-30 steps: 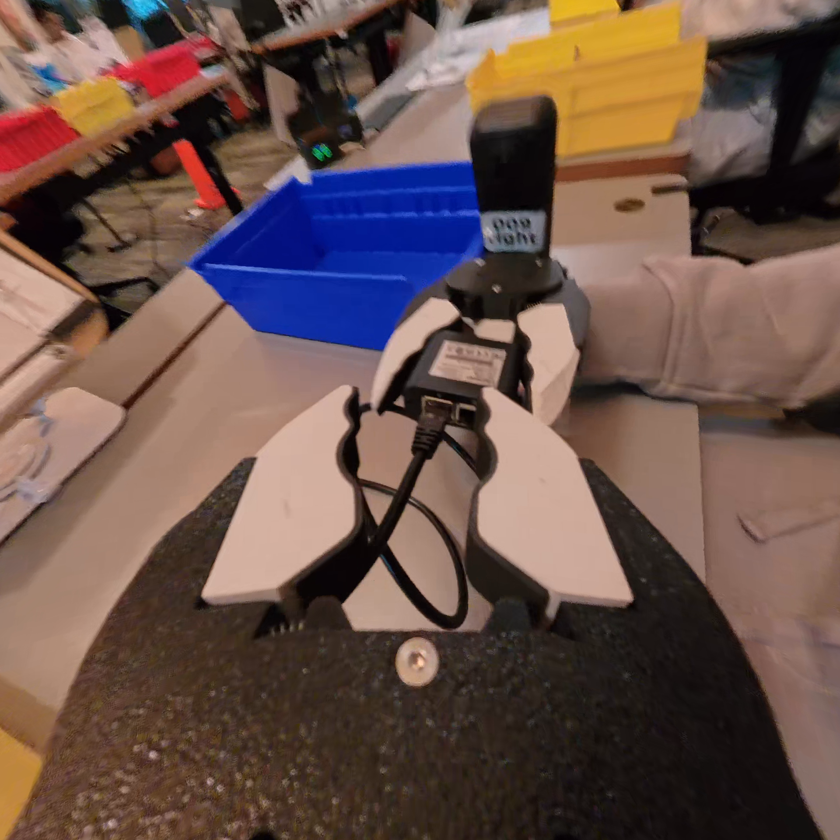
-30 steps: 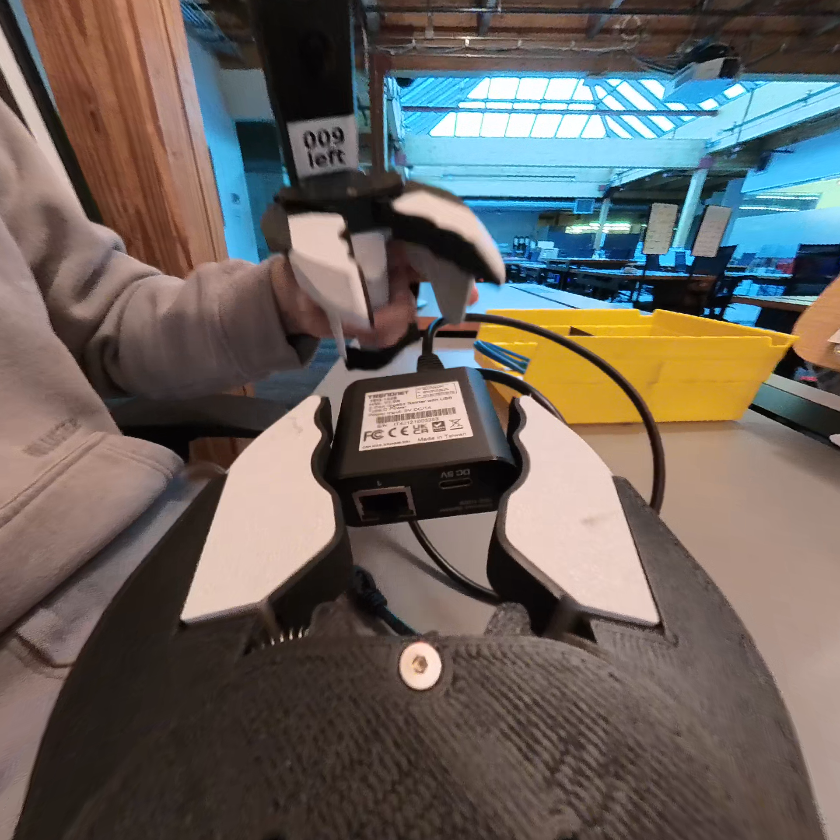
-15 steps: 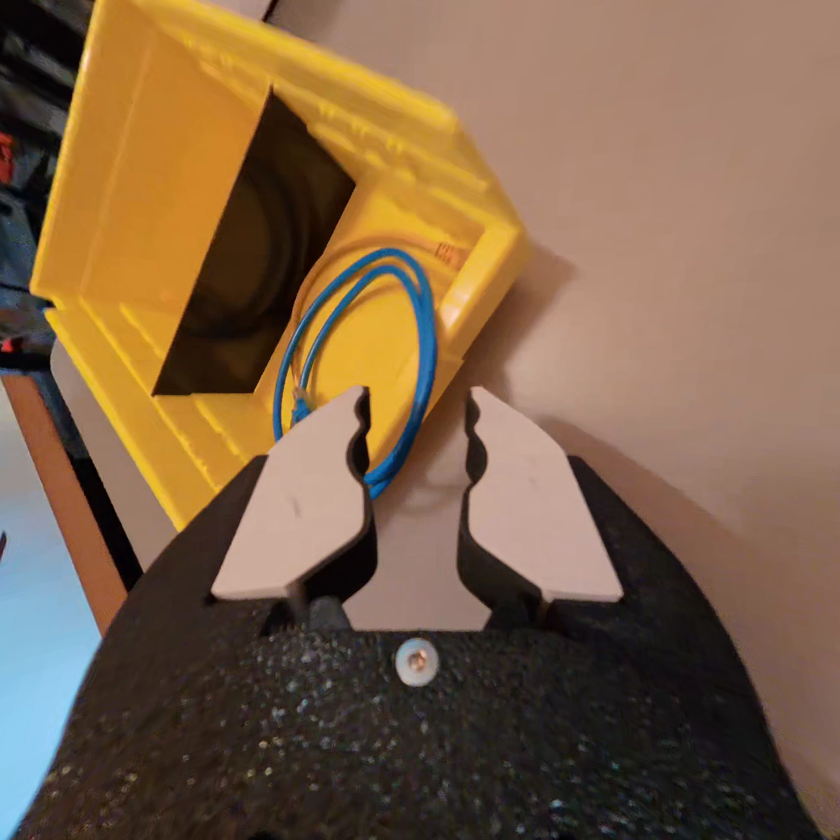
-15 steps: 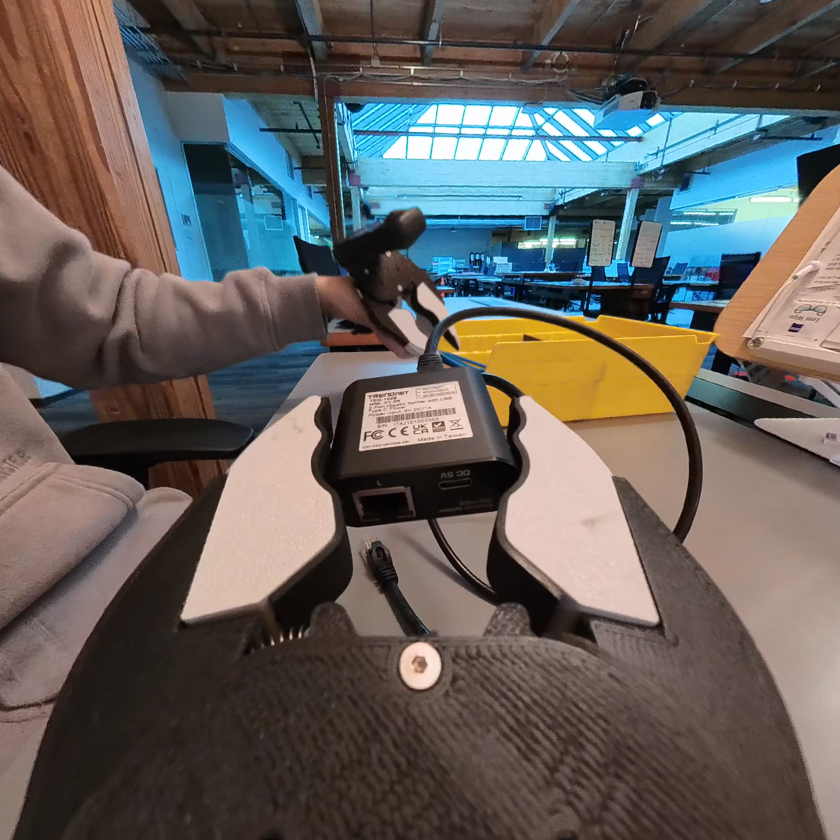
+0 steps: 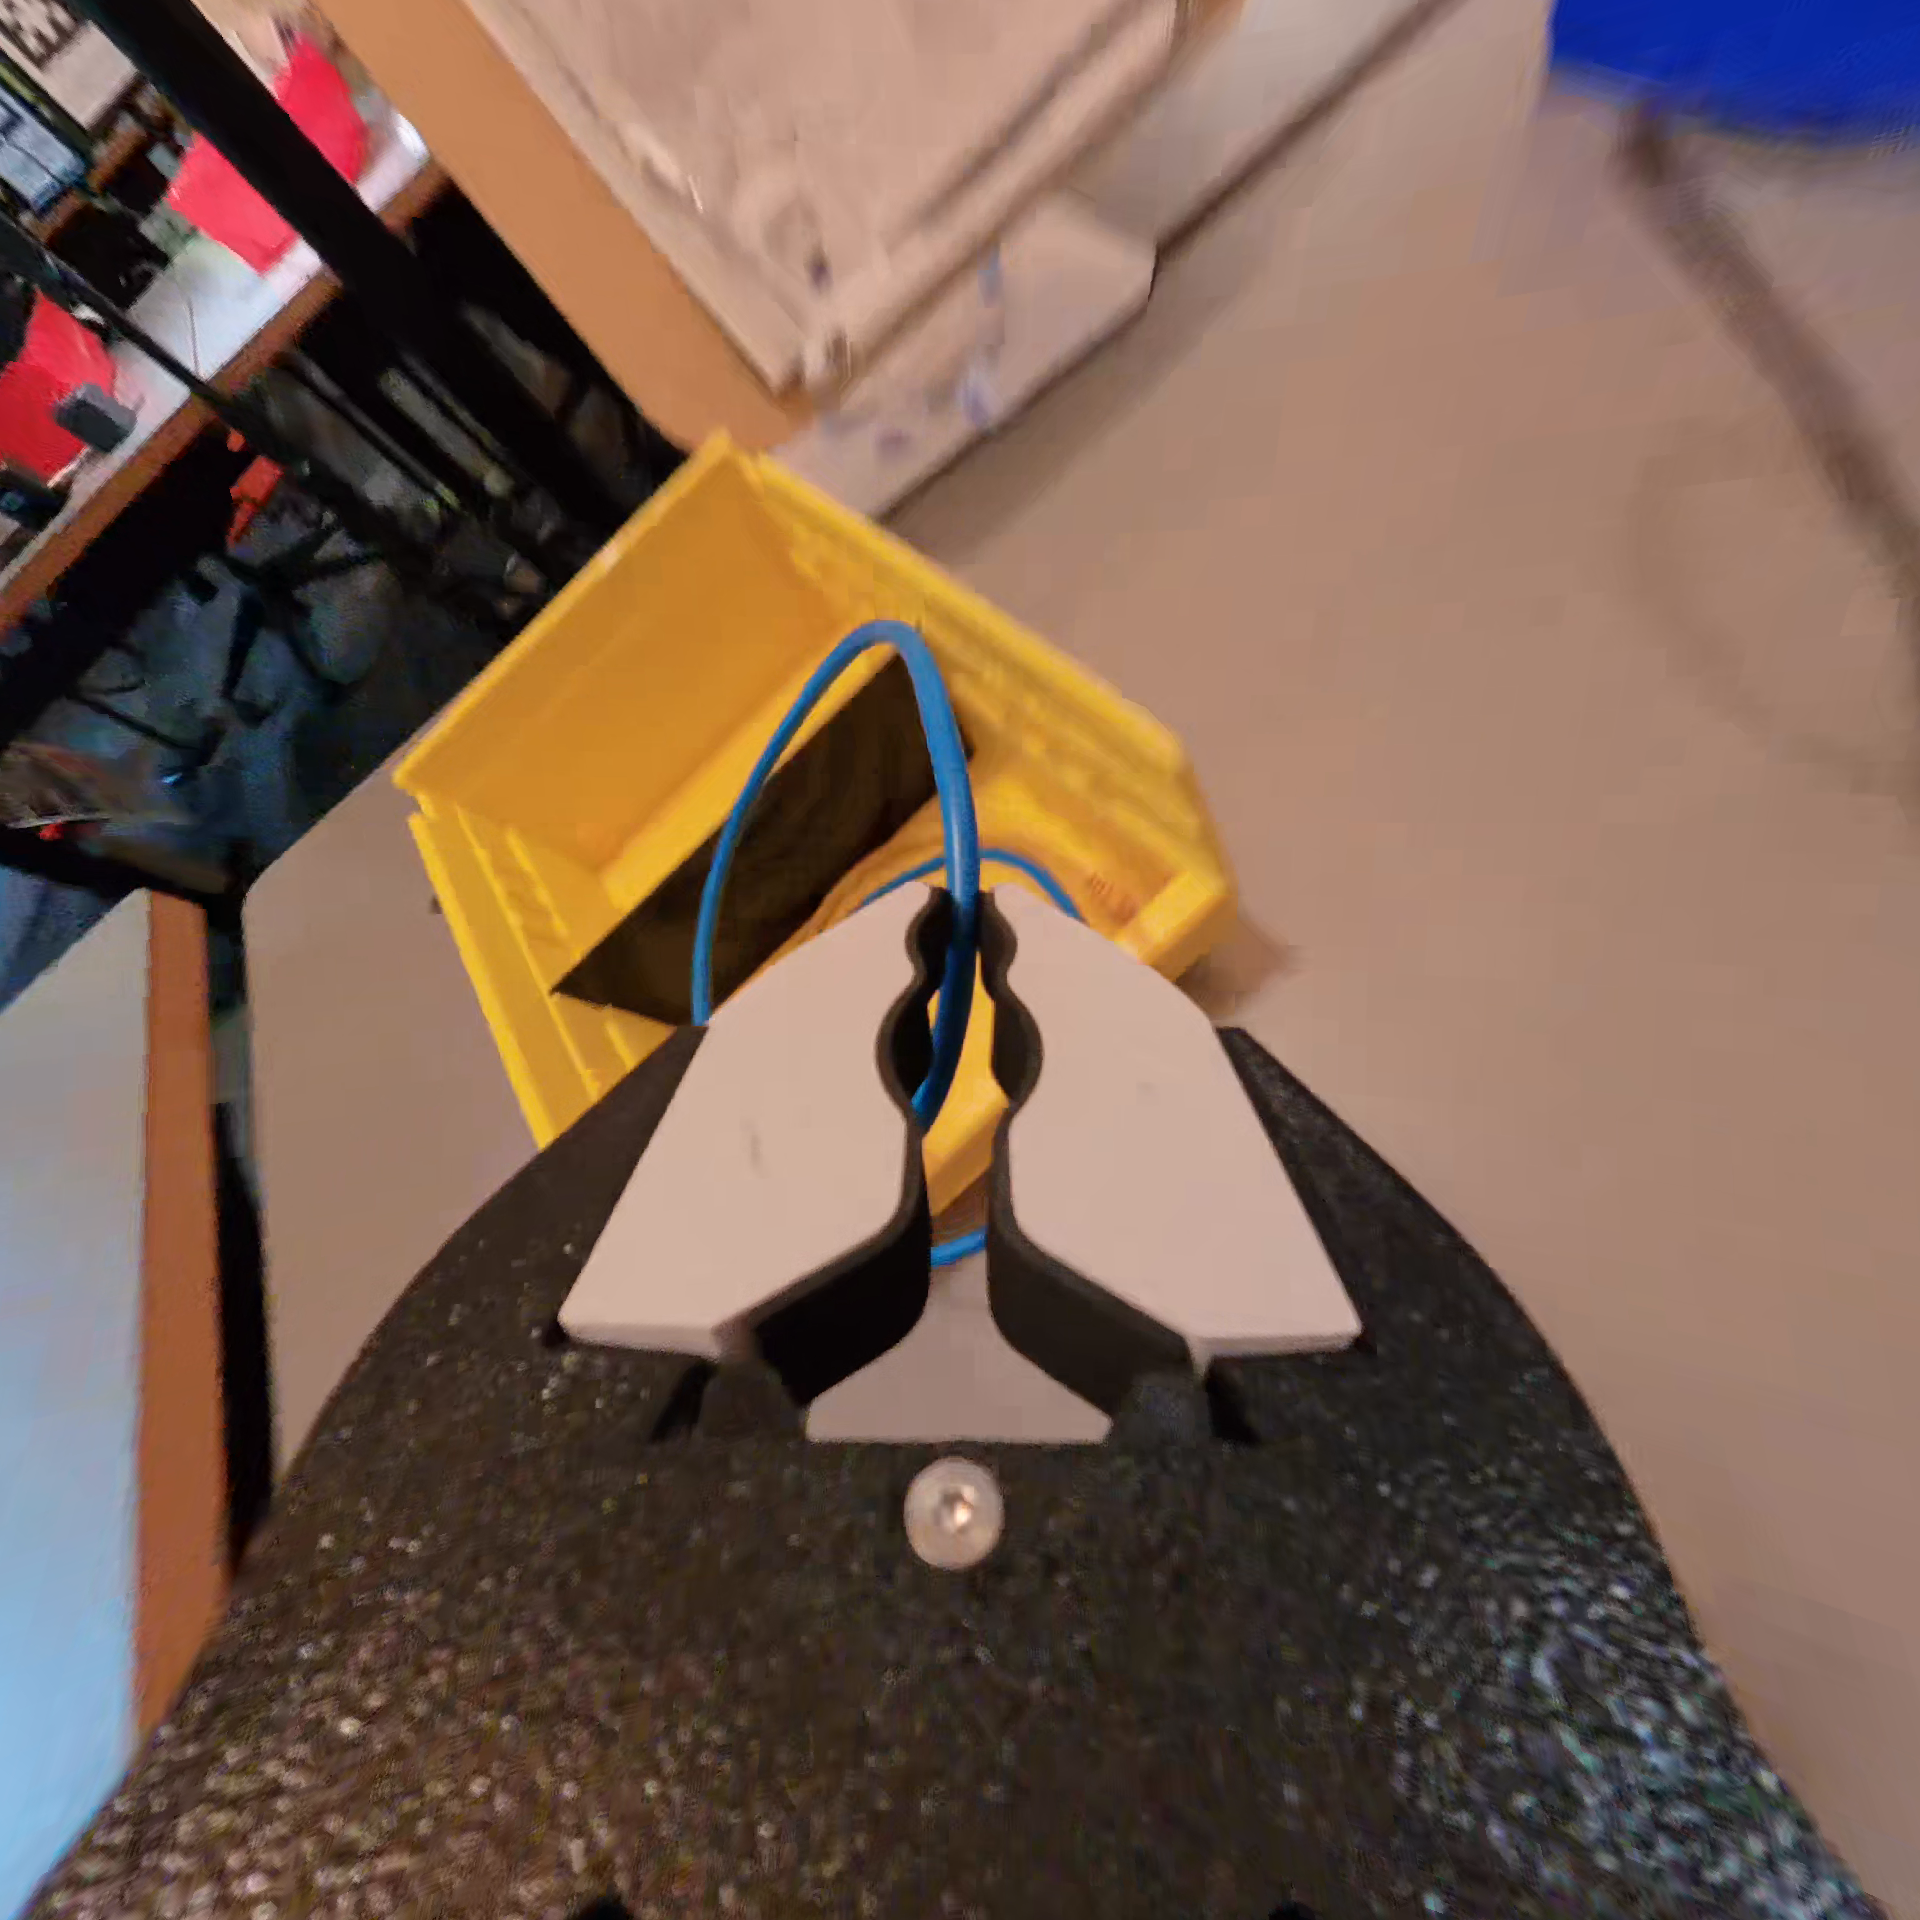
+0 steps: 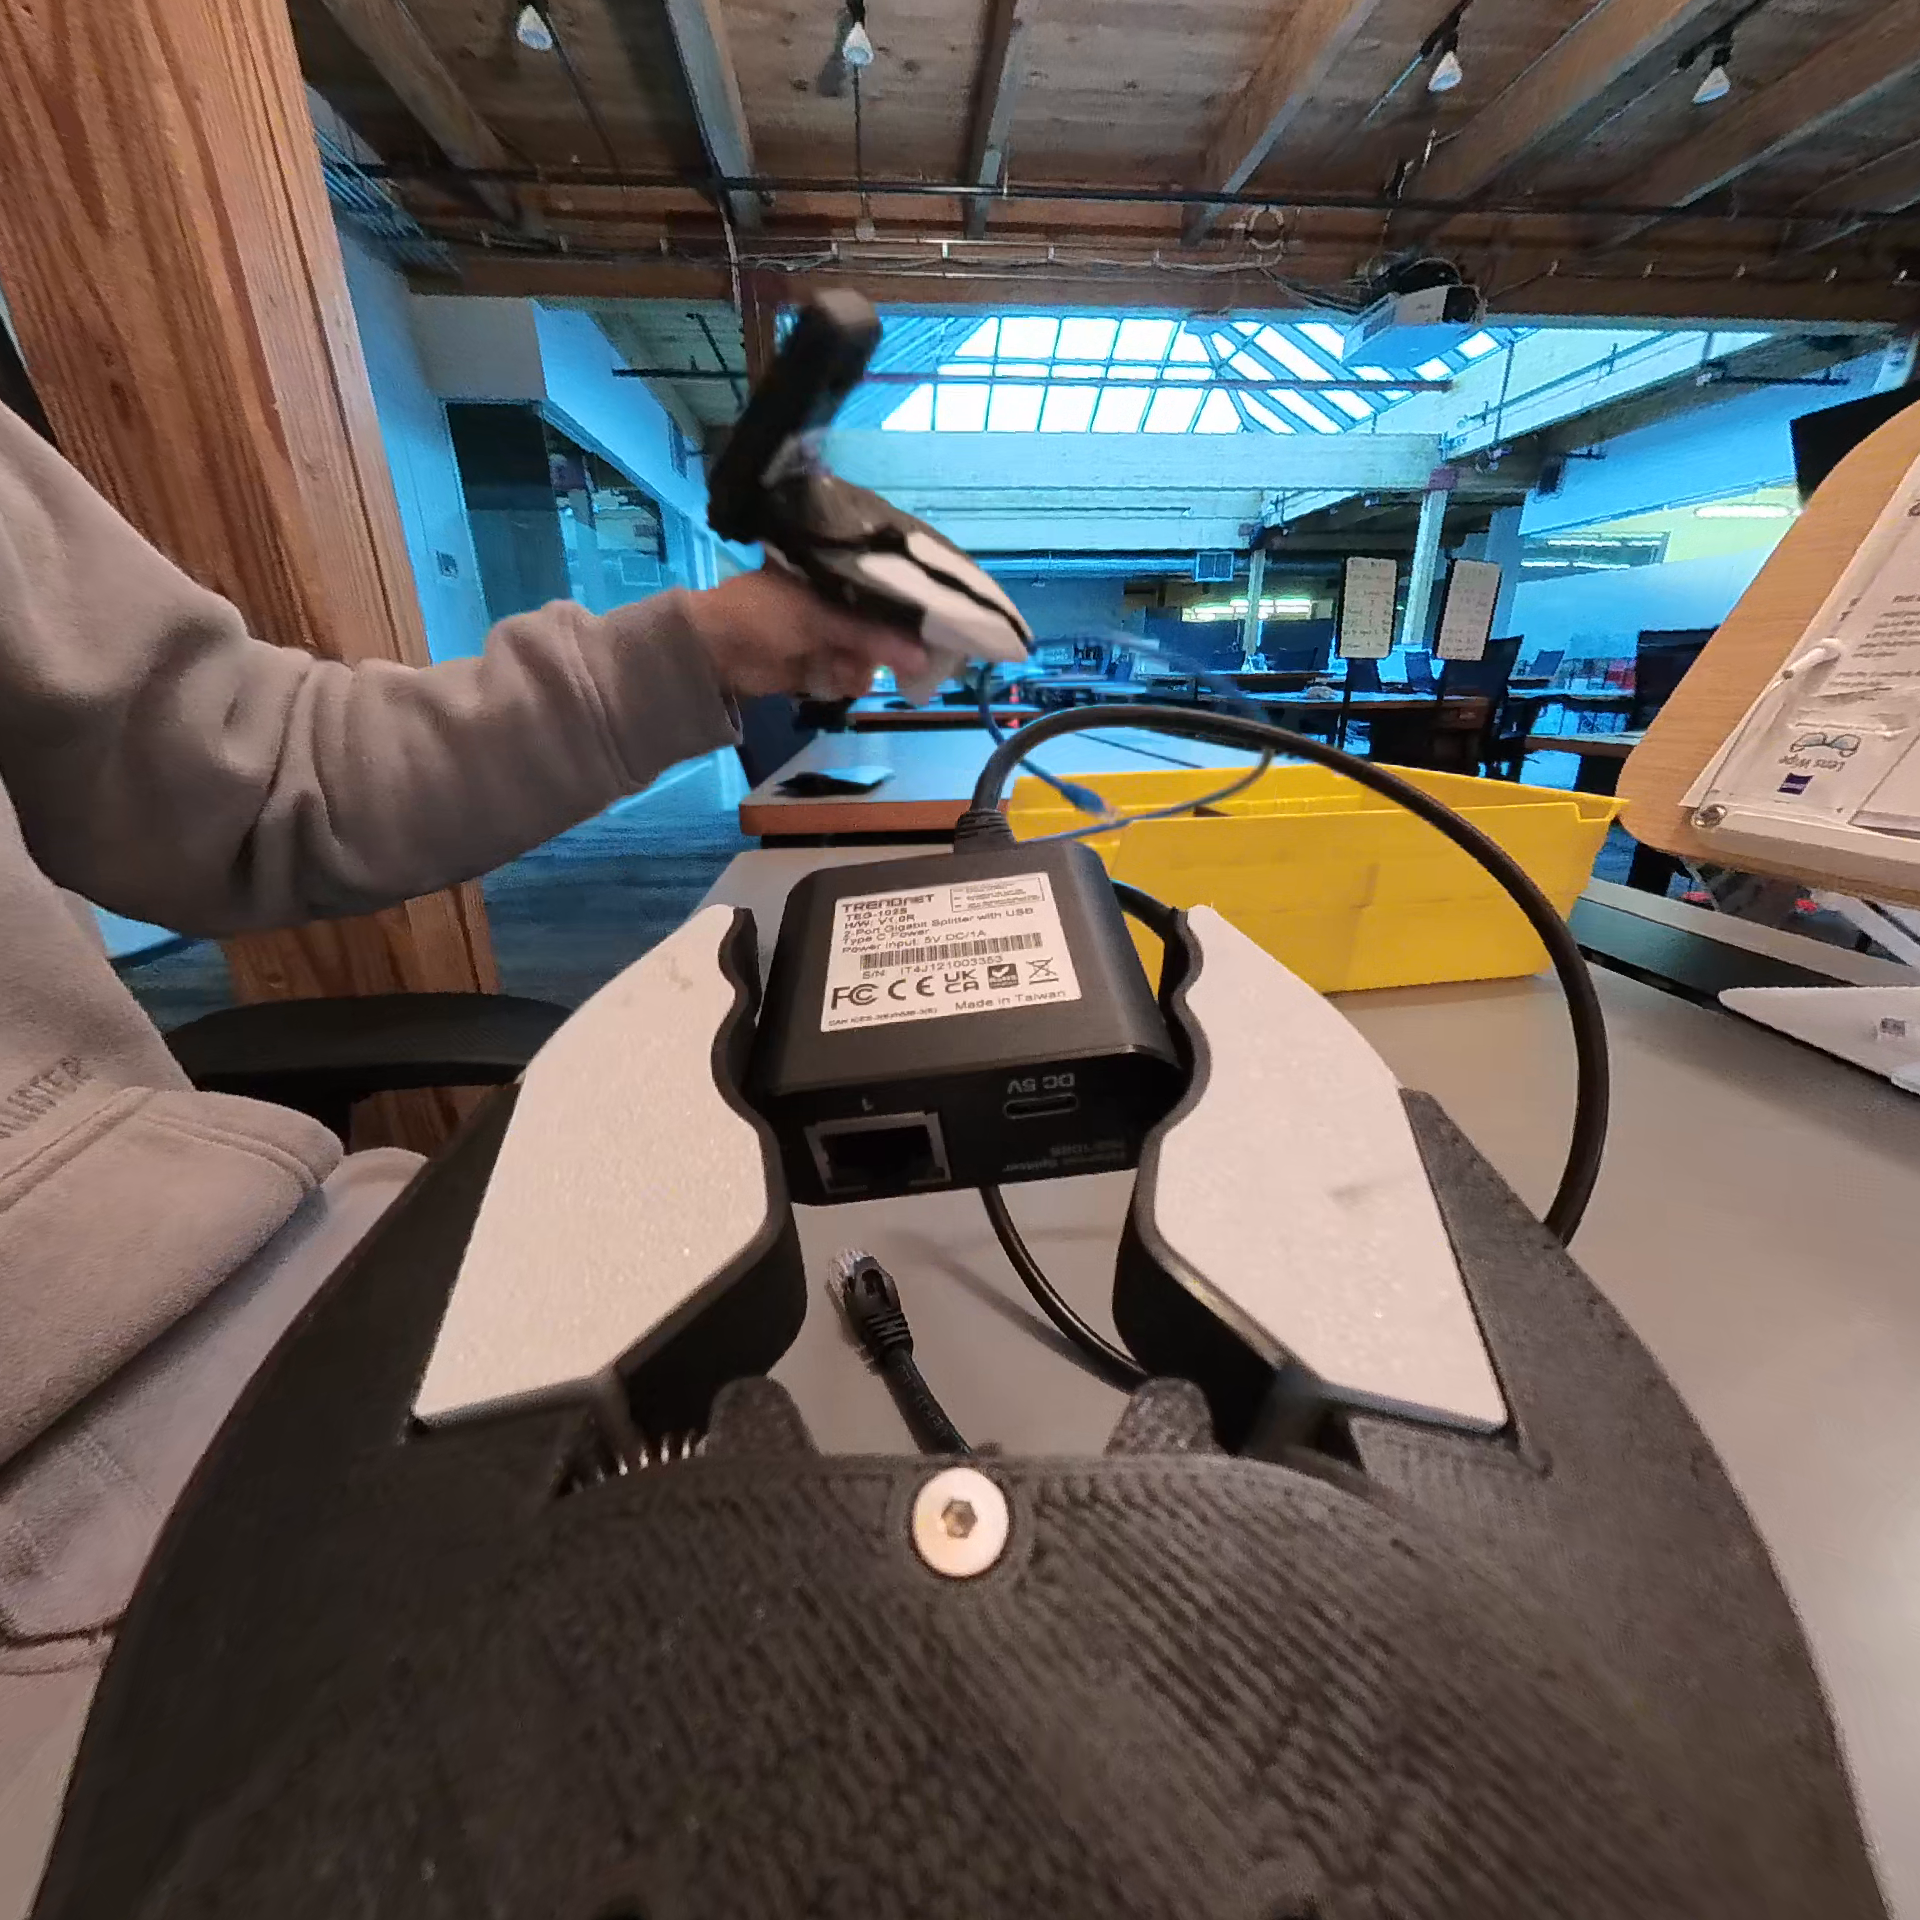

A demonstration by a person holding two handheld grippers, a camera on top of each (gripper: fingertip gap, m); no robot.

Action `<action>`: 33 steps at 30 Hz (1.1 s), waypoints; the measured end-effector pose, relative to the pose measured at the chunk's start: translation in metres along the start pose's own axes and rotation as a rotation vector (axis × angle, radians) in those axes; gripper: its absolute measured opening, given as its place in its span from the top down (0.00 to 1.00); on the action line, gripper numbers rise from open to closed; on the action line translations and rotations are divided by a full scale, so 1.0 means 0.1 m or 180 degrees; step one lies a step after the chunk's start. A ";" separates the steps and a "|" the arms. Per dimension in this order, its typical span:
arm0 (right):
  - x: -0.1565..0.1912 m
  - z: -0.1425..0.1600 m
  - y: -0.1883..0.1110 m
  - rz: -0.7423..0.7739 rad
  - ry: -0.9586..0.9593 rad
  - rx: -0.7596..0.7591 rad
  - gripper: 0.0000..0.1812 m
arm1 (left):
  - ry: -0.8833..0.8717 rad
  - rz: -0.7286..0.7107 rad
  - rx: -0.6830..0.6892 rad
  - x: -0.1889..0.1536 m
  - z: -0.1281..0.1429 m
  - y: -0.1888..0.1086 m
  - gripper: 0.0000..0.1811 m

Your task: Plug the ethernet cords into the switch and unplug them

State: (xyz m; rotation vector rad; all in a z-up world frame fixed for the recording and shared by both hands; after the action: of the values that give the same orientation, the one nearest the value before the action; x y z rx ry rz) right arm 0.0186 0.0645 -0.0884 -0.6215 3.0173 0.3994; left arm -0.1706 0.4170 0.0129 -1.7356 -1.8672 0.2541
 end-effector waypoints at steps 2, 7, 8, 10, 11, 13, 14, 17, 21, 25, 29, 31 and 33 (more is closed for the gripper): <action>-0.01 0.00 -0.02 0.0019 0.0027 -0.0048 0.59 | -0.0431 0.0313 -0.0397 -0.07 -0.25 -0.26 0.97; -0.03 -0.01 -0.06 0.0066 0.0079 -0.0182 0.59 | -0.1009 0.0970 -0.1323 -0.31 -0.76 -0.85 0.97; -0.04 -0.02 -0.07 0.0092 0.0091 -0.0213 0.59 | -0.1117 0.1084 -0.1448 -0.36 -0.81 -0.92 0.97; -0.05 -0.02 -0.09 0.0111 0.0111 -0.0254 0.59 | -0.1317 0.1373 -0.1756 -0.45 -0.88 -1.05 0.97; -0.05 -0.02 -0.10 0.0131 0.0110 -0.0260 0.59 | -0.1426 0.1495 -0.1918 -0.49 -0.90 -1.10 0.98; -0.06 -0.02 -0.12 0.0149 0.0110 -0.0277 0.59 | -0.1560 0.1713 -0.2151 -0.56 -0.94 -1.20 0.97; -0.07 -0.03 -0.13 0.0169 0.0109 -0.0288 0.59 | -0.1596 0.1803 -0.2214 -0.59 -0.95 -1.22 0.97; -0.10 -0.03 -0.17 0.0257 0.0115 -0.0343 0.59 | -0.1697 0.1926 -0.2135 -0.66 -0.90 -1.14 0.97; -0.13 -0.05 -0.25 0.0380 0.0139 -0.0421 0.59 | -0.2237 0.1978 -0.1839 -0.70 -0.50 -0.74 0.97; -0.13 -0.05 -0.25 0.0407 0.0114 -0.0385 0.59 | -0.2880 0.1772 -0.1231 -0.67 0.19 -0.22 0.97; -0.14 -0.05 -0.25 0.0389 0.0126 -0.0399 0.59 | -0.3242 0.1483 -0.0946 -0.58 0.76 0.00 0.97; -0.13 -0.05 -0.25 0.0366 0.0130 -0.0395 0.59 | -0.3203 0.1320 -0.0864 -0.53 0.92 0.01 0.97; -0.13 -0.05 -0.25 0.0367 0.0130 -0.0391 0.59 | -0.3154 0.1173 -0.0828 -0.48 1.02 -0.01 0.97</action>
State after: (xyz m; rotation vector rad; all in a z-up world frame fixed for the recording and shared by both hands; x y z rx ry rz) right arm 0.0407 0.0467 -0.0887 -0.4684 3.0955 0.5883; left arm -0.2249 0.3954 -0.0835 -2.3835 -2.2474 1.2519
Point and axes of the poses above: each gripper's, where its closed fingertips meet, y out along the fingers, z out of its underside, x = y × z across the jaws, the point moved 9 cm from there along -y, back along the fingers, and after that the axes turned 6 degrees about -y, right-handed, at the moved point
